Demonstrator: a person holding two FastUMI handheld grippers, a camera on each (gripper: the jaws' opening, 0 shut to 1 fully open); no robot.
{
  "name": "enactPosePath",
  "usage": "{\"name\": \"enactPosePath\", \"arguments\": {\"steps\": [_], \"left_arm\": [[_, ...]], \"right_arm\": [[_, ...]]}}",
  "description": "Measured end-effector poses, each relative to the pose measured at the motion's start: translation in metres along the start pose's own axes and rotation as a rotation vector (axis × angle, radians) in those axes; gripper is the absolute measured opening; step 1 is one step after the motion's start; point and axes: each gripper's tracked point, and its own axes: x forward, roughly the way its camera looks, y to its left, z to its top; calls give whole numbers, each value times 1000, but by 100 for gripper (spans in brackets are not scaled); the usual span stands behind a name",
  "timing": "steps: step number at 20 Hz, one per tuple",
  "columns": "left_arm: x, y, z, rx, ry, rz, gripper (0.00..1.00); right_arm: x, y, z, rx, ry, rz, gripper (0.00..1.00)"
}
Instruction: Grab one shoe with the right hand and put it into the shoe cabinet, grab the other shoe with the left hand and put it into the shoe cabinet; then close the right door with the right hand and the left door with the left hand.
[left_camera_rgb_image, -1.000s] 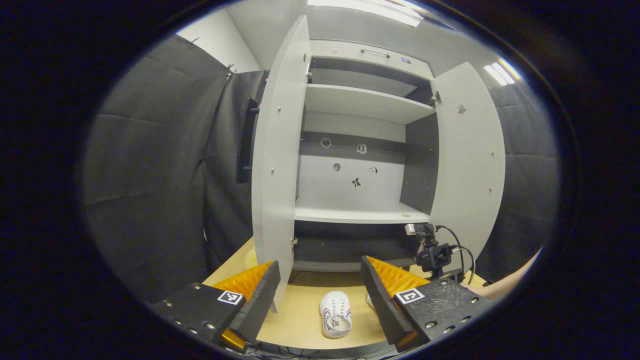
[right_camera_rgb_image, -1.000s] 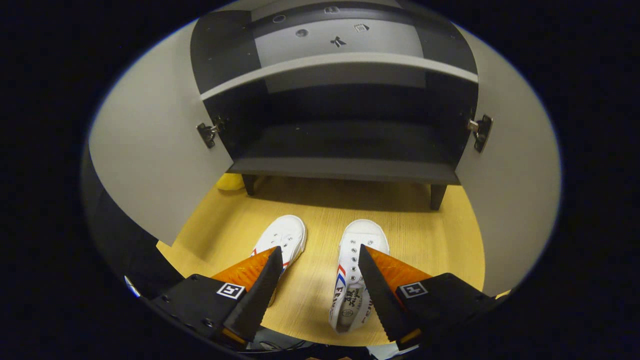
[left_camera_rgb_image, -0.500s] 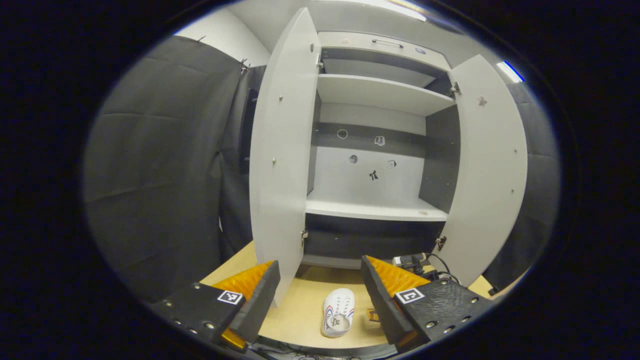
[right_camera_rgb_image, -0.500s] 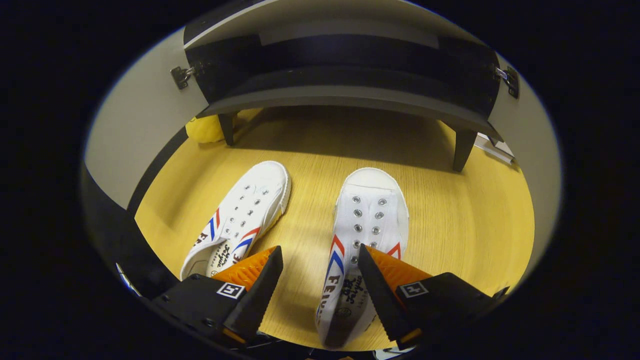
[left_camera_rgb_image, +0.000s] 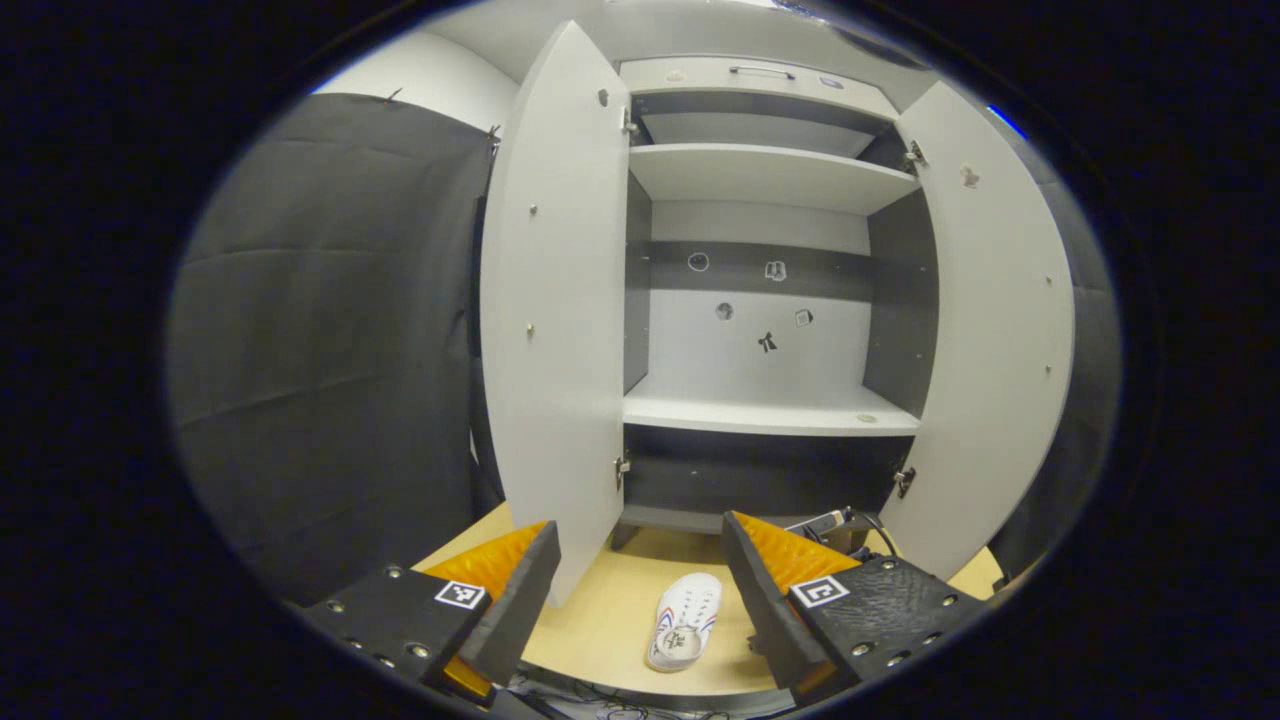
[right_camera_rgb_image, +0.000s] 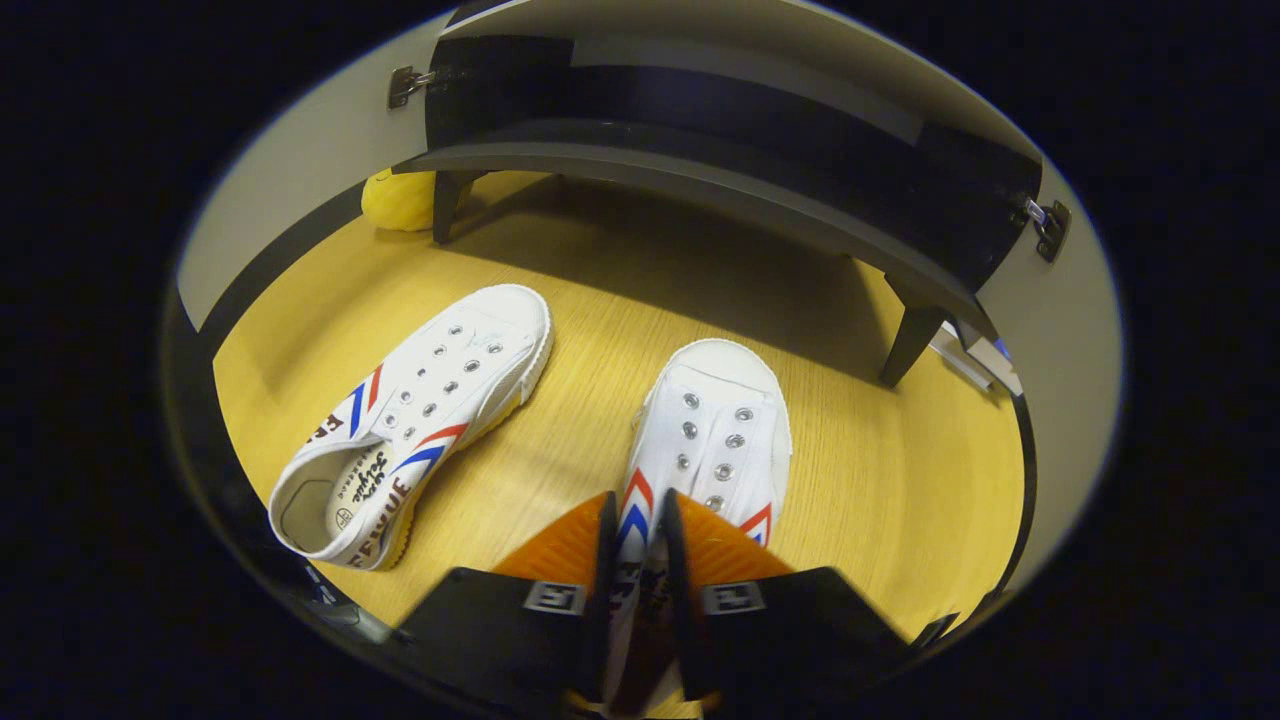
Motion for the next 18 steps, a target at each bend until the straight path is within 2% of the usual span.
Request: {"name": "enactPosePath", "arguments": {"steps": [2, 3, 5, 7, 11, 15, 18], "left_arm": [[1, -12, 3, 9, -8, -6, 94], [2, -18, 3, 8, -9, -15, 94], [8, -29, 5, -13, -15, -48, 94], [13, -33, 8, -21, -17, -69, 94], [23, -27, 12, 10, -35, -96, 94], [31, -16, 13, 50, -40, -159, 94], [36, -4, 16, 66, -59, -205, 94]], "right_arm": [[11, 2, 0, 24, 12, 51, 13], [-11, 1, 0, 36, 17, 76, 5], [-3, -2, 1, 43, 37, 119, 0], [-5, -4, -1, 43, 35, 128, 2], [-20, -17, 9, 83, 1, 92, 2], [-43, -30, 21, 179, -37, 52, 2], [-68, -37, 37, 204, -93, 19, 1]]}}
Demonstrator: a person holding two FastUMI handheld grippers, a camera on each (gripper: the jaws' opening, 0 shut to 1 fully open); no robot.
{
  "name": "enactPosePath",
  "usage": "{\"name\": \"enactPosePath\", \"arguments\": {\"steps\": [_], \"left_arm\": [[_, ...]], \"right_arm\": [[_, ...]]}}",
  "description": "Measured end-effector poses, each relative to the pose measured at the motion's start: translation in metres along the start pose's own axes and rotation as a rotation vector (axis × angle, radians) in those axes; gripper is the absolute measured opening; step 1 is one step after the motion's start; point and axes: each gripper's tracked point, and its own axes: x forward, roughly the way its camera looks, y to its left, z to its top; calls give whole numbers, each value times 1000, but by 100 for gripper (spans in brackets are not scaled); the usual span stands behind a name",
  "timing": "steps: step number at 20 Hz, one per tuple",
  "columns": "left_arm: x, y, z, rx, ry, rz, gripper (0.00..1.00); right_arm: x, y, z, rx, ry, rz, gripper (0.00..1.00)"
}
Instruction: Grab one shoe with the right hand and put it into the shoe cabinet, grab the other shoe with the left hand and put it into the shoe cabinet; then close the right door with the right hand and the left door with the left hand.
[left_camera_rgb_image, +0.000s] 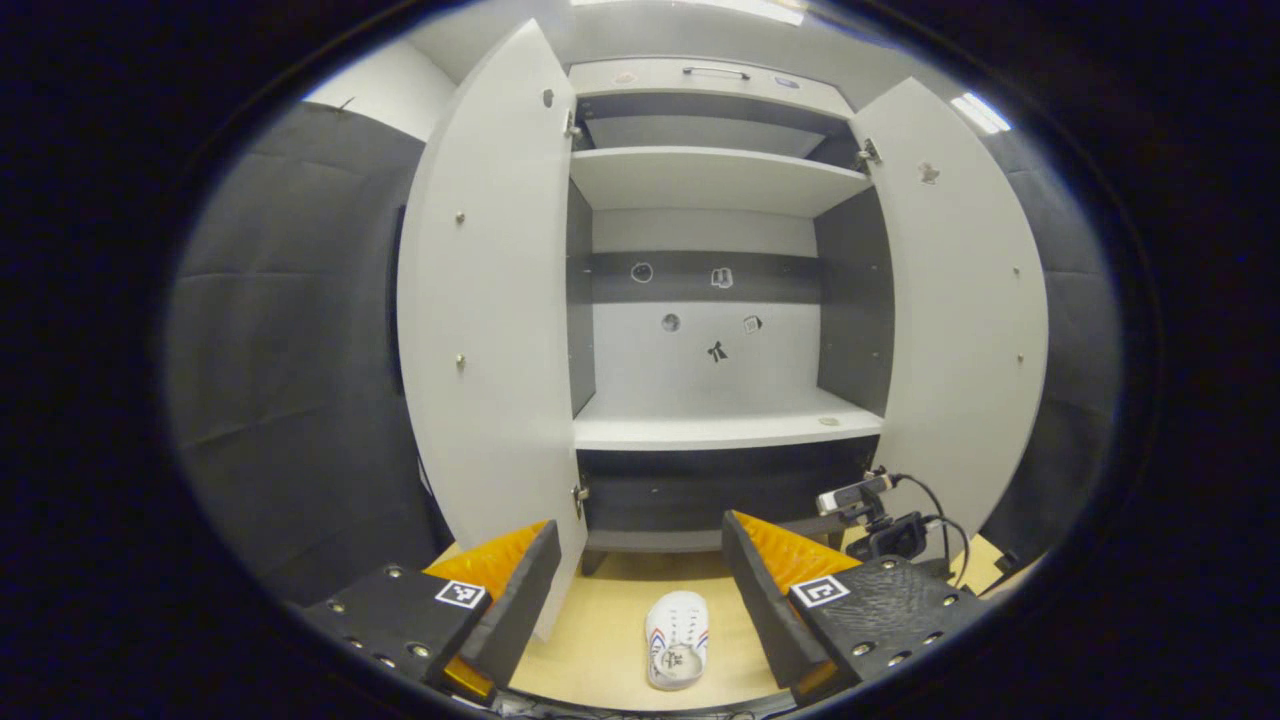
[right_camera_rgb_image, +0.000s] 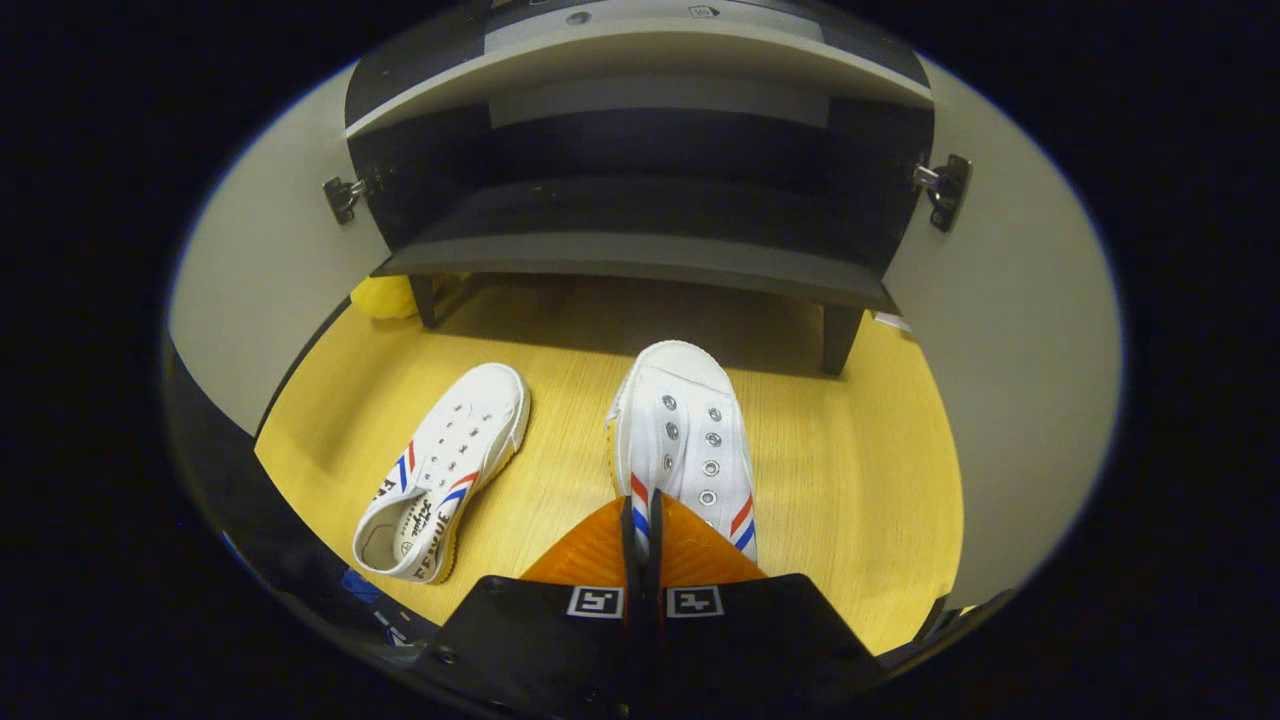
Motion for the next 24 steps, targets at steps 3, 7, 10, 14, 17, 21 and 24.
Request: {"name": "enactPosePath", "arguments": {"steps": [3, 7, 10, 14, 17, 21, 24], "left_arm": [[3, 8, -6, 16, -8, -52, 94], [7, 13, -18, 22, -6, -107, 94], [10, 14, -23, -6, 1, -133, 94], [12, 10, -24, -9, -6, -156, 94], [11, 6, -21, 5, -28, -161, 94], [8, 13, -20, -20, -30, -119, 94], [3, 23, -21, -19, -23, -71, 94]], "right_arm": [[-33, 5, 25, 20, -80, -16, 2], [-82, 12, 69, 33, -211, -18, 1], [-122, 18, 110, 67, -322, -14, 5], [-165, 26, 170, 98, -465, 14, 1], [-181, 24, 217, 91, -544, 33, 0], [-181, 12, 277, 77, -621, 21, 0], [-177, 5, 320, 69, -674, 18, 0]]}}
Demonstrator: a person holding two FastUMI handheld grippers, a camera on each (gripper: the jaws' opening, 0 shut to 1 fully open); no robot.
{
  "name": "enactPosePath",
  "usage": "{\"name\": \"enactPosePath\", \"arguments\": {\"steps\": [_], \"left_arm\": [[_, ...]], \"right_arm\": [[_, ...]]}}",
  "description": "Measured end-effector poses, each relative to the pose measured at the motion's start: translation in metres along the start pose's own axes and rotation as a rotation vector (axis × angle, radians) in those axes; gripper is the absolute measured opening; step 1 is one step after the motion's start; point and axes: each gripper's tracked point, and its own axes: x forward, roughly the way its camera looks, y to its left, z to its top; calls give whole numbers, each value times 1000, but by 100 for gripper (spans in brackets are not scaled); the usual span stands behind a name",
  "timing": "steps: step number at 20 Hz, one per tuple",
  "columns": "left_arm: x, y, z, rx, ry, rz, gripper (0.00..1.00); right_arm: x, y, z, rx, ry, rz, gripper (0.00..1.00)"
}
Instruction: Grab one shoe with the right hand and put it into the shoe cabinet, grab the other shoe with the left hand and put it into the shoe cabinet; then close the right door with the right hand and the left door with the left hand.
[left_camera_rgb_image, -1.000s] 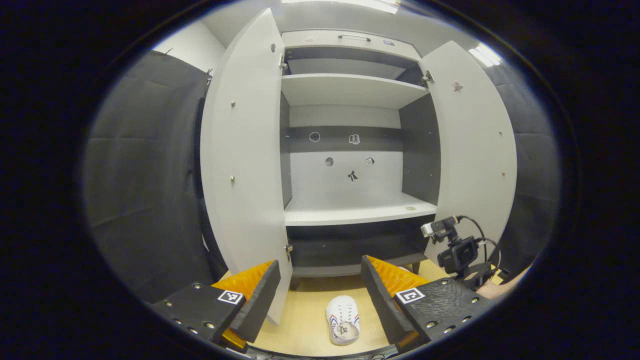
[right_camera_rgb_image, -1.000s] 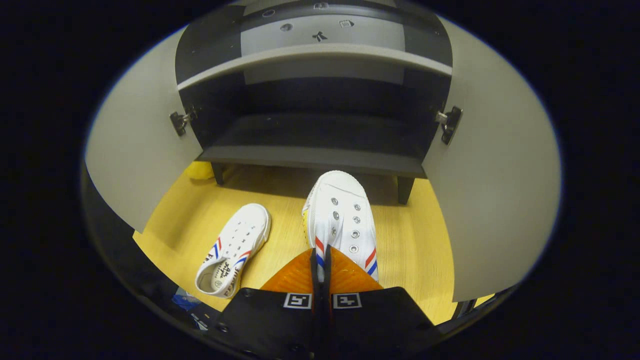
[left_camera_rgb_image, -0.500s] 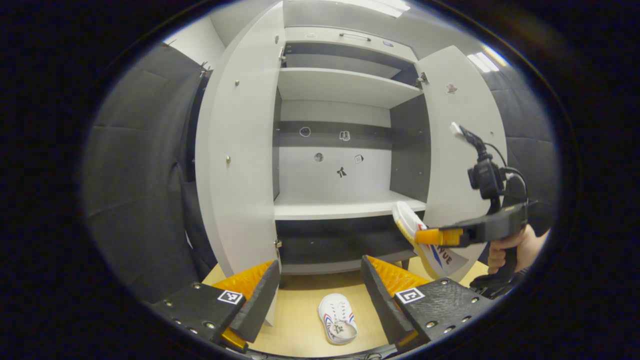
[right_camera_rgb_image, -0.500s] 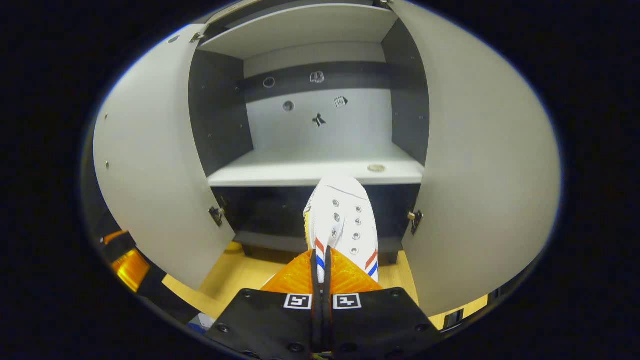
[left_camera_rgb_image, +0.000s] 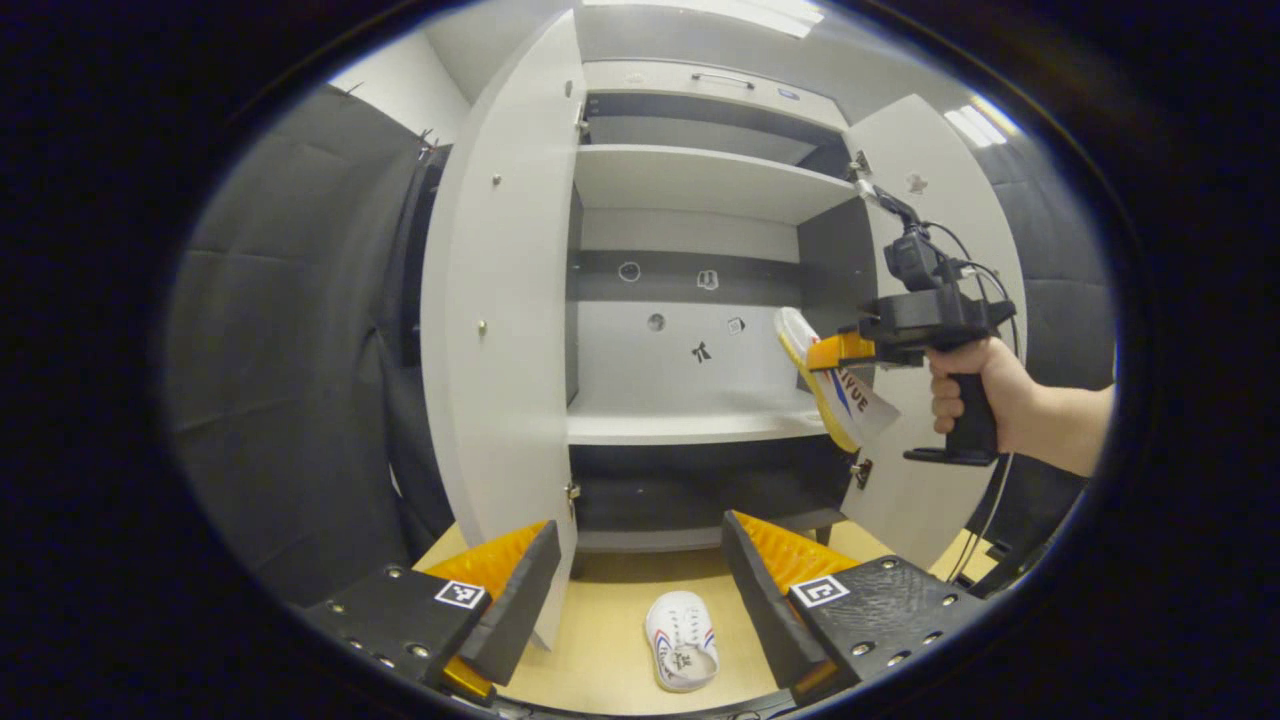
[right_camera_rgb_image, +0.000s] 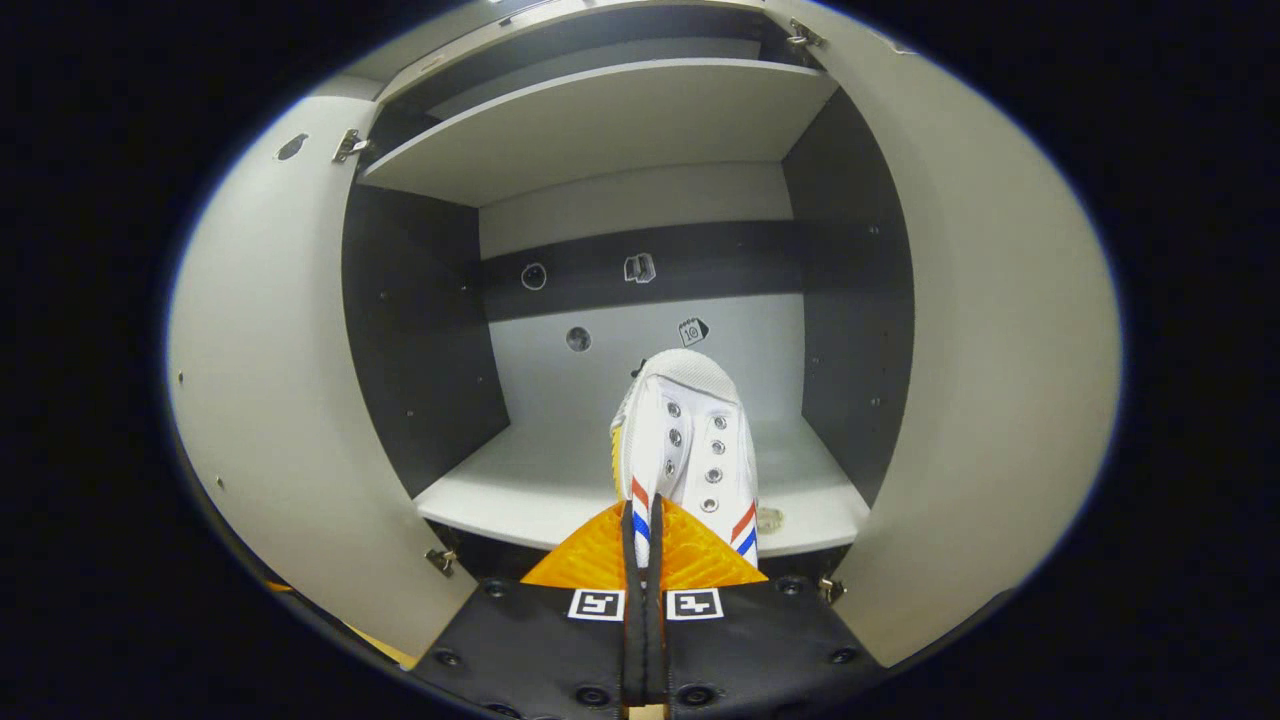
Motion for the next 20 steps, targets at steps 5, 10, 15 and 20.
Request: {"name": "enactPosePath", "arguments": {"steps": [5, 10, 15, 20], "left_arm": [[-11, 15, -4, 5, 22, 81, 94], [-33, 35, 1, 69, 23, 201, 94], [-48, 46, -5, 24, 43, 274, 94], [-57, 54, -3, 20, 43, 331, 94]], "right_arm": [[54, -6, 40, 5, -69, -12, 1], [99, -15, 58, 16, -98, -45, 1], [133, -19, 51, 33, -62, -58, 0], [150, -23, 41, 37, -3, -47, 1]]}}
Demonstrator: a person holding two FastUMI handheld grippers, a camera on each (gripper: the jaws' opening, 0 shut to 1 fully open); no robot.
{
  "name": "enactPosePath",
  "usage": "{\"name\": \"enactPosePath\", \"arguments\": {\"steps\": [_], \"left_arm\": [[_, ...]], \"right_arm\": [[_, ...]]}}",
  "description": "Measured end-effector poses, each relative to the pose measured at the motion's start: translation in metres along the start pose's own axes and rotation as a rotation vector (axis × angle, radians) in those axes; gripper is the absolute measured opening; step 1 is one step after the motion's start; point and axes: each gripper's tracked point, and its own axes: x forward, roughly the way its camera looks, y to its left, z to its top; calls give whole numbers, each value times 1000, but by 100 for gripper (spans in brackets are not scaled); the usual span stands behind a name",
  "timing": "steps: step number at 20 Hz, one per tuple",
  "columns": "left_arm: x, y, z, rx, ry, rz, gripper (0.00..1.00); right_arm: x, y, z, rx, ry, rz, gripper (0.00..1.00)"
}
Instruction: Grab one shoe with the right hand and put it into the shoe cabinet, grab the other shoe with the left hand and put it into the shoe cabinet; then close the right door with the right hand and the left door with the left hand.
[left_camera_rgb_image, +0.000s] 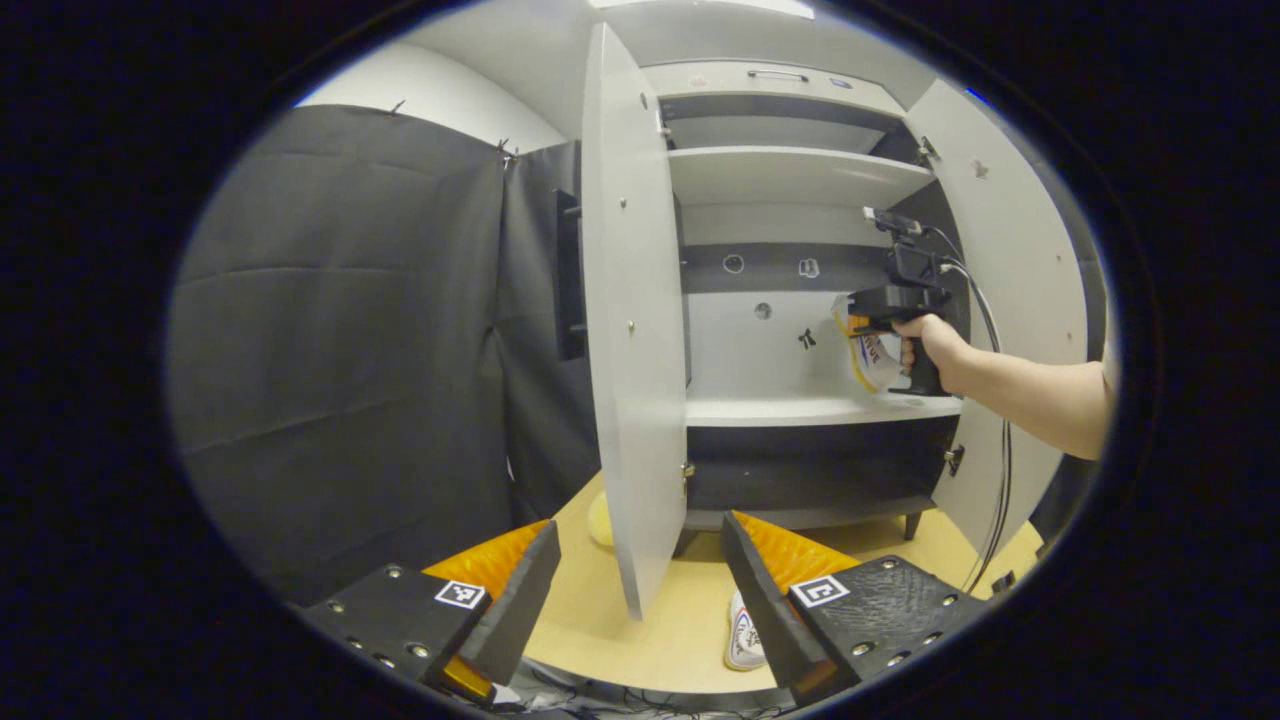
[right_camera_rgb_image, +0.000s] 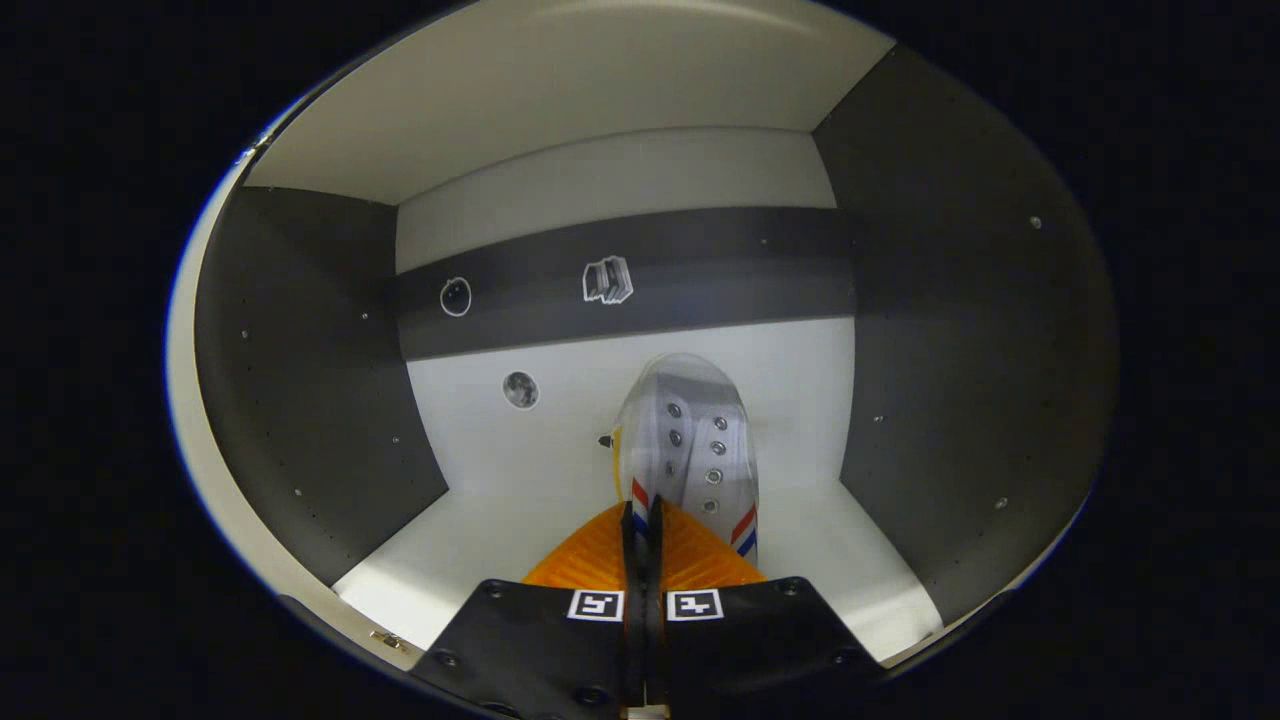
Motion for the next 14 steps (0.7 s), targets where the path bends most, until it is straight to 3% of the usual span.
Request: {"name": "enactPosePath", "arguments": {"steps": [6, 8, 10, 14], "left_arm": [[-2, 2, 7, 0, -27, 25, 94], [-4, 3, 4, -3, -28, 17, 94], [-3, 0, 4, -11, -27, -2, 94], [4, -16, -2, -27, -17, -74, 94]], "right_arm": [[16, -14, -5, 3, 60, -10, 7], [11, -12, 3, -25, 9, 8, 20], [-1, -8, 15, -59, -36, 11, 24], [-34, -3, 7, -94, -44, 20, 95]]}}
